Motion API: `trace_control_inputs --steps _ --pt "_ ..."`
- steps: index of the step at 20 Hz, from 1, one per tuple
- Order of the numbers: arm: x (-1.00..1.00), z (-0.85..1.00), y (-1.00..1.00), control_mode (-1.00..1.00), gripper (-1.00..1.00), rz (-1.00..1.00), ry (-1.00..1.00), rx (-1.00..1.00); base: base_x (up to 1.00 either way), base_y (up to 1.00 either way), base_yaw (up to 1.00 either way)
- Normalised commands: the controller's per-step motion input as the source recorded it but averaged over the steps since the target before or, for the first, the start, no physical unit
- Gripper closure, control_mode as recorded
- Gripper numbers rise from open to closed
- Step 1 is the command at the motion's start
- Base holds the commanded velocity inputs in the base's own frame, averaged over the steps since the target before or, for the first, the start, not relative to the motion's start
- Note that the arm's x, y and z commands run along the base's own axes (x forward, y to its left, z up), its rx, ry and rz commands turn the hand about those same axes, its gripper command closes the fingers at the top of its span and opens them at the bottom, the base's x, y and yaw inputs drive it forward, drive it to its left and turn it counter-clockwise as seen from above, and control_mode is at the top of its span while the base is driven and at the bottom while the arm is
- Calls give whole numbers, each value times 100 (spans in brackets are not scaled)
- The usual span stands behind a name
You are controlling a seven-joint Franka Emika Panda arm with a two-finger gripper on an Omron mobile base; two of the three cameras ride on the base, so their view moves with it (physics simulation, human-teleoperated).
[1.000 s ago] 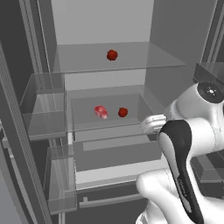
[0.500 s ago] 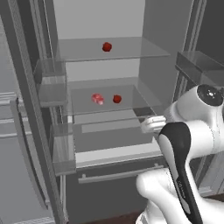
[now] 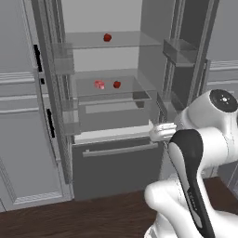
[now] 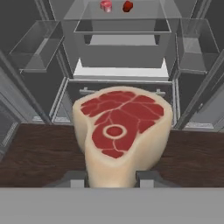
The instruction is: Place one bell pepper and one steak in each tupperware on the nearby counter, to pack two identical lunches.
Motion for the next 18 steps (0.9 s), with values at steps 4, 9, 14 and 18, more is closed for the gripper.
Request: trace_control_inputs --steps 4,9,14,18 --pt "0 0 0 100 100 0 0 0 -46 -3 -7" --pt "0 0 0 100 100 0 0 0 -7 -34 -55" --pt "0 0 0 100 100 0 0 0 0 -59 -80" --pt "0 0 0 100 100 0 0 0 25 -64 -71"
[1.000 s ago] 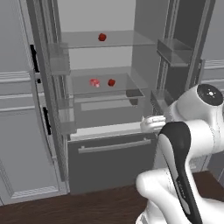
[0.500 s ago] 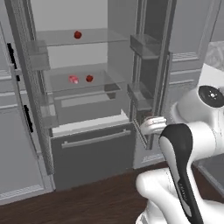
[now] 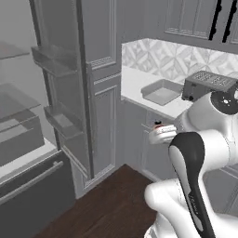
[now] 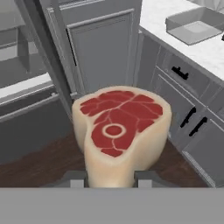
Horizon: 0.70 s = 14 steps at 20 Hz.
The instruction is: Place one bell pepper and one steak in each tupperware on the nearby counter, to pack two identical lunches.
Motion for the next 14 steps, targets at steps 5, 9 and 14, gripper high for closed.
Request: trace_control_inputs --steps 5,9,14 --pt "0 0 0 100 100 0 0 0 86 -37 -49" --pt "0 0 0 100 100 0 0 0 100 -12 -21" --pt "0 0 0 100 100 0 0 0 92 -21 -16"
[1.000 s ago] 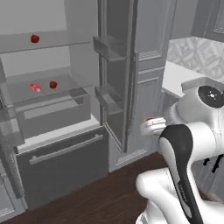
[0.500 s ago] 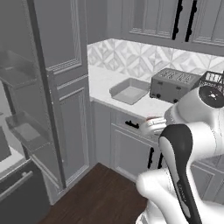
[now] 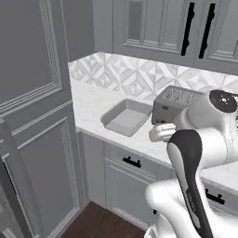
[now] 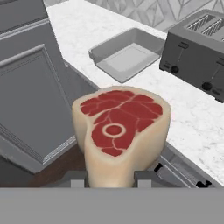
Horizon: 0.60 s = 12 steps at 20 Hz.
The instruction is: Place one bell pepper and one steak in each tupperware on the nearby counter, to pack two identical lunches.
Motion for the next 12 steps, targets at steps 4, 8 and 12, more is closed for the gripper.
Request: trace_control_inputs --steps 4,8,12 --pt "0 0 0 100 100 0 0 0 96 -9 -12" --pt "0 0 0 100 100 0 0 0 48 -1 -1" --pt "68 0 0 -100 100 0 1 0 13 0 0"
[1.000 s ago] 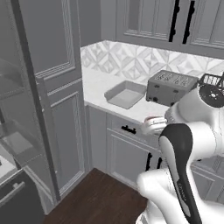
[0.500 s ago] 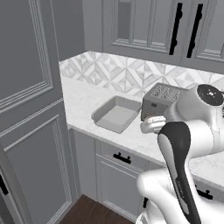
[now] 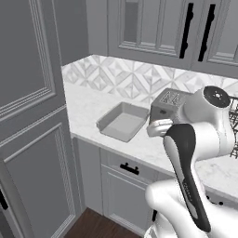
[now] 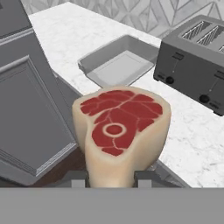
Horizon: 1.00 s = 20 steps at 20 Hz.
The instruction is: Place one bell pepper and one steak in each tupperware on the nearby counter, to pack two identical lunches.
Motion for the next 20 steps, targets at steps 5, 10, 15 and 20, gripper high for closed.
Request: trace_control_inputs --steps 5,10,15,20 --pt "100 0 0 -100 100 0 4 0 0 0 0" --pt "100 -6 0 -100 100 0 1 -2 0 0 0" --pt "100 -19 0 -100 100 0 5 -11 0 0 0" --pt "100 -45 2 -100 100 0 12 -4 0 0 0"
